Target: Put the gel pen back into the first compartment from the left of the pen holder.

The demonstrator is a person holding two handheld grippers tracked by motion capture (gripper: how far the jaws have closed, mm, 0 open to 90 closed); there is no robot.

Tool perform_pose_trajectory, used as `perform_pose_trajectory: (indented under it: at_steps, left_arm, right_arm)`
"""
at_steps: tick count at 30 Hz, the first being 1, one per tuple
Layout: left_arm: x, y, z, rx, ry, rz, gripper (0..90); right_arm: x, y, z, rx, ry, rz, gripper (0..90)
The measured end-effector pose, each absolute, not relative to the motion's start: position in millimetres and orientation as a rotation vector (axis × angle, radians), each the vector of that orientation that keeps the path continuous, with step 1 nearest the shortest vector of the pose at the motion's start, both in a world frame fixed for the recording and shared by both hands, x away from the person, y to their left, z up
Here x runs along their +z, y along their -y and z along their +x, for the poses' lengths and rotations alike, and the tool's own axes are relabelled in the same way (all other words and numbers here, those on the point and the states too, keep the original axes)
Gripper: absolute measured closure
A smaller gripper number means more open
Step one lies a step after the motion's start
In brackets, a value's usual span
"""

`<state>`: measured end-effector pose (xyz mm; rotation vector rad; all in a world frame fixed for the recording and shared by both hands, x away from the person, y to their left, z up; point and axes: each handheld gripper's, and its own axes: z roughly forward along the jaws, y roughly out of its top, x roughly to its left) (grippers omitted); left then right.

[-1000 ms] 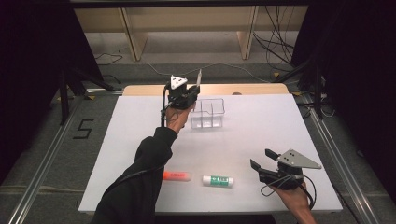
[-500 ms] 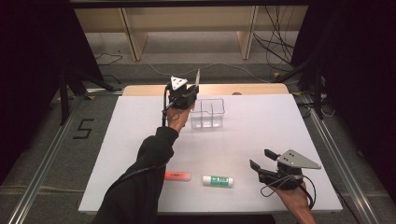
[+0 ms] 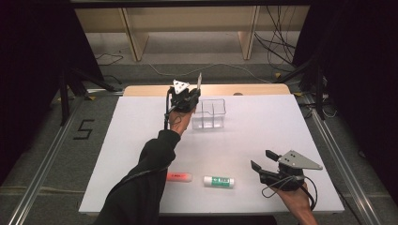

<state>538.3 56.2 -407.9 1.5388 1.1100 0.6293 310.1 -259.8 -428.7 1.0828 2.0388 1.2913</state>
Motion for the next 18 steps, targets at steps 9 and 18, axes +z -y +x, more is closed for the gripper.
perform_pose_trajectory:
  at_steps: [9,18]
  left_arm:
    - [-412,-54,533,0.636,-1.122,1.573,78.2]
    - [-408,-56,526,0.632,-1.167,1.638,51.5]
  right_arm:
    - [-429,260,310,1.288,-2.041,1.08,33.3]
    - [-429,260,310,1.288,-2.041,1.082,33.3]
